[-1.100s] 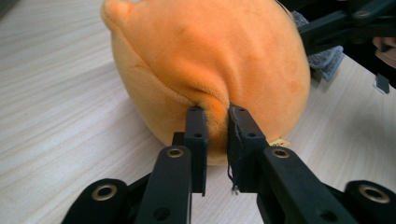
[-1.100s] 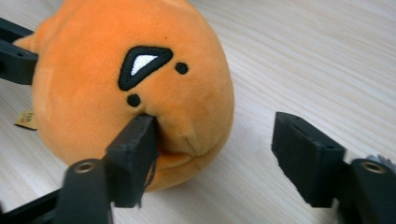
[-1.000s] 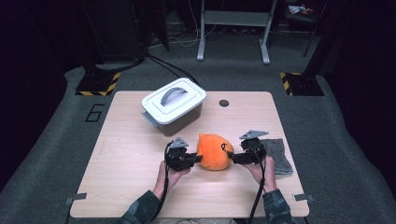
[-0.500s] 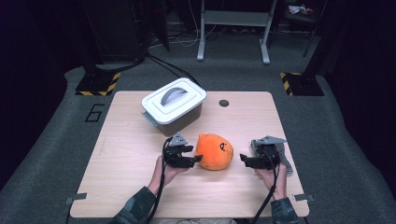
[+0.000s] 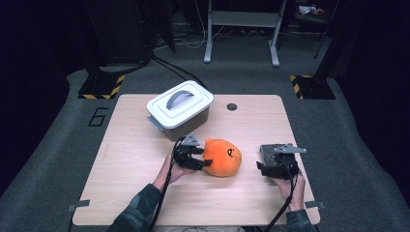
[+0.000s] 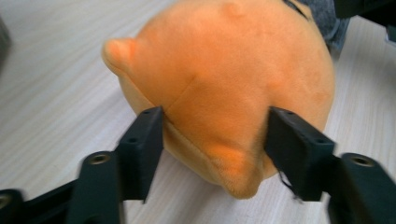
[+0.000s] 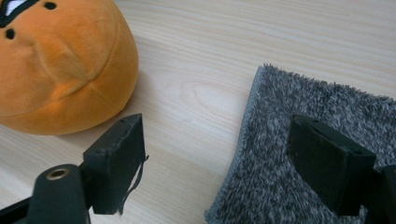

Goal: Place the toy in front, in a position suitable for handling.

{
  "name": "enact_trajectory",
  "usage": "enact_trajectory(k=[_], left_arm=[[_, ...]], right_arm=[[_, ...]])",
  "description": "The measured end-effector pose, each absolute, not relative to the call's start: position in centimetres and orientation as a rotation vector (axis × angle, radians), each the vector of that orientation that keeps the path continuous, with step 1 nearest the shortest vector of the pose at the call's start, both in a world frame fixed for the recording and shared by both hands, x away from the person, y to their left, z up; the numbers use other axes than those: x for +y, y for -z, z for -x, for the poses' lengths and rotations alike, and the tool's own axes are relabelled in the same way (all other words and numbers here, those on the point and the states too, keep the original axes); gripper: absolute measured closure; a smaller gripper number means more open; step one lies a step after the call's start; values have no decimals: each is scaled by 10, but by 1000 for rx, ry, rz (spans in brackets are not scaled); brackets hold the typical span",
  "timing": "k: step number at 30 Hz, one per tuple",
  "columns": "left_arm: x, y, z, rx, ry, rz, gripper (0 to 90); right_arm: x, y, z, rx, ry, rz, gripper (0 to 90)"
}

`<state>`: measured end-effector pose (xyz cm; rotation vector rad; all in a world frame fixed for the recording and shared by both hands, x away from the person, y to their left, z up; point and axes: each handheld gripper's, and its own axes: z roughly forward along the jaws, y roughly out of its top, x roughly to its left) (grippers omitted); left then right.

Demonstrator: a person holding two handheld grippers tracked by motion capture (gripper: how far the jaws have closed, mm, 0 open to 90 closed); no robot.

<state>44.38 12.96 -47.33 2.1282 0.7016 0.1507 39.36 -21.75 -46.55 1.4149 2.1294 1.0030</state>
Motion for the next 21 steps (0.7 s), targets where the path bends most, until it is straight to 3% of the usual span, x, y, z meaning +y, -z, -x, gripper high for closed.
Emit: enact_trajectory(k=[4,7,21], left_arm=[[127,475,-441,742,-118,-2112,604],[127,475,-440,778,-120,-2102,701],[120,477,-421,1007,-131,-1966,678]], right_arm=[[-220,468,-394,2128,-998,-1420,192],[-220,469,-394,2123,-987,-1423,196],[-234,470,-401,2064,-888,-1502,190]])
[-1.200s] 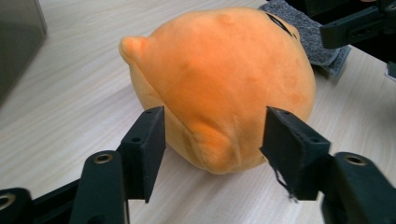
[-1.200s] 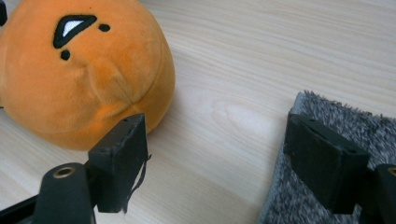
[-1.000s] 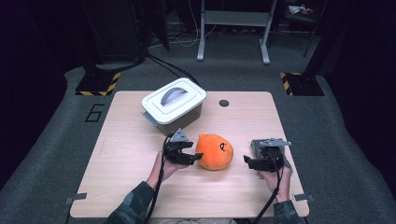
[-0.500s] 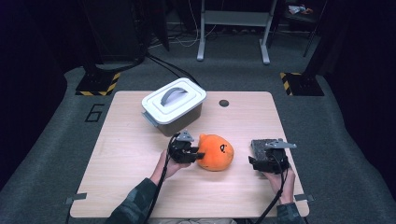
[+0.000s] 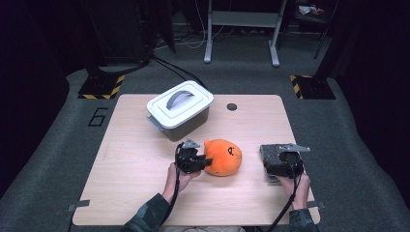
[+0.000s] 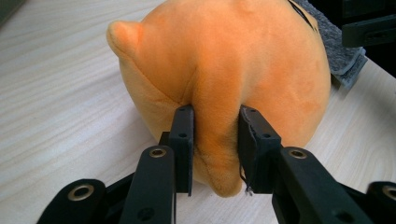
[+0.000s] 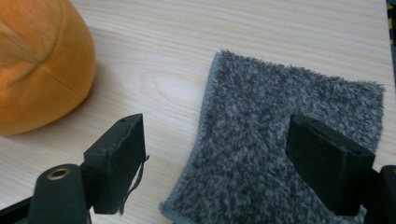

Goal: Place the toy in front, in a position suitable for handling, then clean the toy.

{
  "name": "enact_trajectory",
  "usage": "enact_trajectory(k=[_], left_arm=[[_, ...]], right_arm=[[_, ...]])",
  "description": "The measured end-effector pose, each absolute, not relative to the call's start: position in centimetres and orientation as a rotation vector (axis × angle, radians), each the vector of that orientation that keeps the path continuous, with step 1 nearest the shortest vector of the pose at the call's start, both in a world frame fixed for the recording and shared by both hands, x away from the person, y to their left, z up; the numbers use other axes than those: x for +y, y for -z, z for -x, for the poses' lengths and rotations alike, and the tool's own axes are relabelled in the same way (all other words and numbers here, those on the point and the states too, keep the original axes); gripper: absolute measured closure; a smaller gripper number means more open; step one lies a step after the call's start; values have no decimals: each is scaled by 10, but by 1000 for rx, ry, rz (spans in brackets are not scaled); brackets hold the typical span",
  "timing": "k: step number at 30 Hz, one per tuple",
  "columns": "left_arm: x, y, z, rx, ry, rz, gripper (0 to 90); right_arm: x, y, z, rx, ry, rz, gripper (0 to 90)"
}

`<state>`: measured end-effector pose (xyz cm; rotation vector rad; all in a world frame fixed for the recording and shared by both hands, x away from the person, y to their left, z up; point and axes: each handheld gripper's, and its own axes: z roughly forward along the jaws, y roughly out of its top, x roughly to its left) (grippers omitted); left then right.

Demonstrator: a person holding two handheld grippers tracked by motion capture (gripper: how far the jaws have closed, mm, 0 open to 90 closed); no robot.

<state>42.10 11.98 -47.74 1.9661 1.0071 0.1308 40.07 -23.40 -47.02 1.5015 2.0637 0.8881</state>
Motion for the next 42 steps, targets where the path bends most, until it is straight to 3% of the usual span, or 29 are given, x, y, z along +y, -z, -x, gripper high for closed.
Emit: enact_trajectory(k=[3,10,14,18,28,36,42], left_arm=[[120,476,-419,997,-141,-1961,637],[128,469,-412,907,-181,-2004,426],[125,475,-410,891,-188,-2063,438],[124,483,-410,889,-188,-2082,535],[124,482,-410,903,-184,-2080,665],[123,483,-407,917,-167,-2057,691],[125,486,-406,924,-162,-2044,689]], right_arm=[[-237,471,-402,2058,-884,-1505,190],[-246,475,-408,2044,-852,-1540,186],[-249,478,-412,2033,-820,-1573,177],[-251,483,-420,2034,-774,-1593,164],[-252,495,-436,2071,-710,-1604,154],[-253,504,-440,2098,-699,-1641,278],[-257,506,-437,2067,-749,-1653,441]])
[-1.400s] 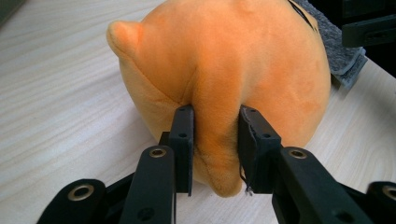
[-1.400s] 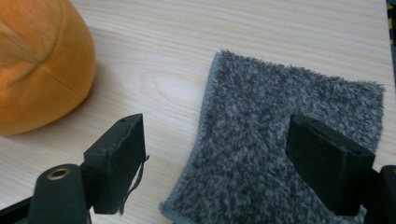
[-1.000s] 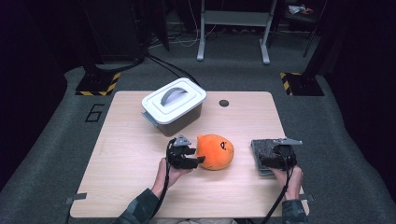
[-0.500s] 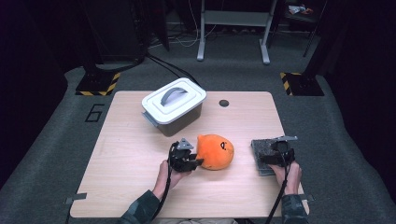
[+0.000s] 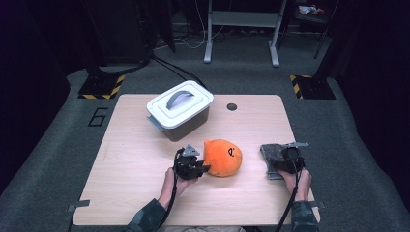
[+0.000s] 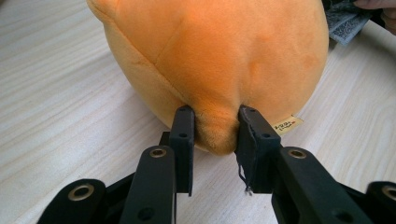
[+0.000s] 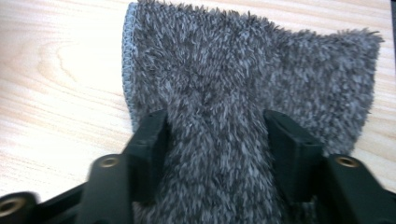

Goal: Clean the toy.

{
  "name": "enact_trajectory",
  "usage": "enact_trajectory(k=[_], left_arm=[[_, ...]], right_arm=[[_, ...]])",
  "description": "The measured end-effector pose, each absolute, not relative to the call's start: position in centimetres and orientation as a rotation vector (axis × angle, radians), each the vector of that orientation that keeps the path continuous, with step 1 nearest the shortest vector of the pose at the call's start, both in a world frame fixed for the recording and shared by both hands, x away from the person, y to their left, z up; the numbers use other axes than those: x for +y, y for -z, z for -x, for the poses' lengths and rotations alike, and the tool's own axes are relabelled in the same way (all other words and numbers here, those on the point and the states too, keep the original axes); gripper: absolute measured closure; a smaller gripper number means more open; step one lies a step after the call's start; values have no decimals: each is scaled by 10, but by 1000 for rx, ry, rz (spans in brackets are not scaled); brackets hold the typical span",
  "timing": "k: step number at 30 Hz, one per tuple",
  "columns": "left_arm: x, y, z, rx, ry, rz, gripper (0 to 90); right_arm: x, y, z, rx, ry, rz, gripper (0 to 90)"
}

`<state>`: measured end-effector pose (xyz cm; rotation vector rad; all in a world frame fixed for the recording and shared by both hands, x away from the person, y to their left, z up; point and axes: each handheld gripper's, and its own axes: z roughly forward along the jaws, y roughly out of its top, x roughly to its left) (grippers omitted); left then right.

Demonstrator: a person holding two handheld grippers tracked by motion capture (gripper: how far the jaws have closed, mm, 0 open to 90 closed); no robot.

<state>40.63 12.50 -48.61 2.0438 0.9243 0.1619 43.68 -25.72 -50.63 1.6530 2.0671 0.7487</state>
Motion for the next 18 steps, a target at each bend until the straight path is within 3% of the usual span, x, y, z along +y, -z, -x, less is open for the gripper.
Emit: enact_trajectory(k=[7,18], left_arm=[[125,487,-404,912,-182,-2050,691],[125,486,-404,919,-185,-2050,691]], right_arm=[[-256,507,-431,2059,-783,-1615,651],[-255,504,-428,2038,-820,-1651,727]])
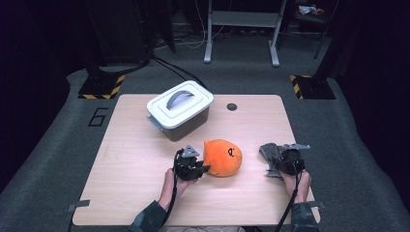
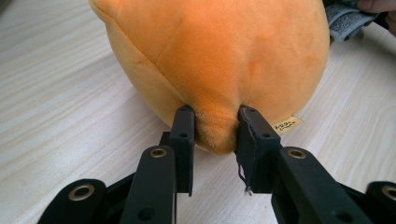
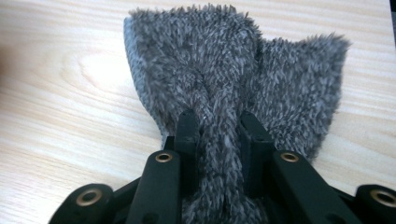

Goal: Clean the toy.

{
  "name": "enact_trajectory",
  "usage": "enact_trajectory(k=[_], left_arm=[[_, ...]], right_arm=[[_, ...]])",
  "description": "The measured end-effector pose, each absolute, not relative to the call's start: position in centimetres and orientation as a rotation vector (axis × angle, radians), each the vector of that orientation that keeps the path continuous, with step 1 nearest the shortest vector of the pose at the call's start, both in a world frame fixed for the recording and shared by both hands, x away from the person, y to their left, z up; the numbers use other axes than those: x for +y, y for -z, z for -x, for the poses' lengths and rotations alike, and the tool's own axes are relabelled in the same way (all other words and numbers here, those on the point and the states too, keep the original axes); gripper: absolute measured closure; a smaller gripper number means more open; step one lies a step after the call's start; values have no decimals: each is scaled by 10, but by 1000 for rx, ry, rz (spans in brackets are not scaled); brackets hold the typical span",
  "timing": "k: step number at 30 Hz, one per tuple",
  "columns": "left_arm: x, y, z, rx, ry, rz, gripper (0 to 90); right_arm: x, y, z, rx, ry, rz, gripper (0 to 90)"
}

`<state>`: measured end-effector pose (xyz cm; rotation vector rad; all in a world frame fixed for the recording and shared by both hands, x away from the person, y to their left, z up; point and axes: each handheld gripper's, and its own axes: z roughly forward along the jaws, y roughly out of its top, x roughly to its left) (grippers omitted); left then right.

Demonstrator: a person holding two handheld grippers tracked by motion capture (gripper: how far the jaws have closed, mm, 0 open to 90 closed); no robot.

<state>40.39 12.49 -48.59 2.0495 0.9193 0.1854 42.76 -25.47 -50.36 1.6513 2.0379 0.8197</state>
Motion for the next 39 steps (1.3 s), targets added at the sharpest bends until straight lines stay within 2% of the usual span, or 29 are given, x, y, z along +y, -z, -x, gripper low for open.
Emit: enact_trajectory(k=[6,23,39], left_arm=[[125,484,-407,921,-178,-2080,691],[122,477,-410,934,-144,-2133,684],[120,474,-410,918,-154,-2124,685]], right_arm=[[-256,488,-426,2041,-885,-1591,728],[-223,434,-413,2112,-1064,-1396,717],[-157,401,-419,2260,-1150,-1185,707]])
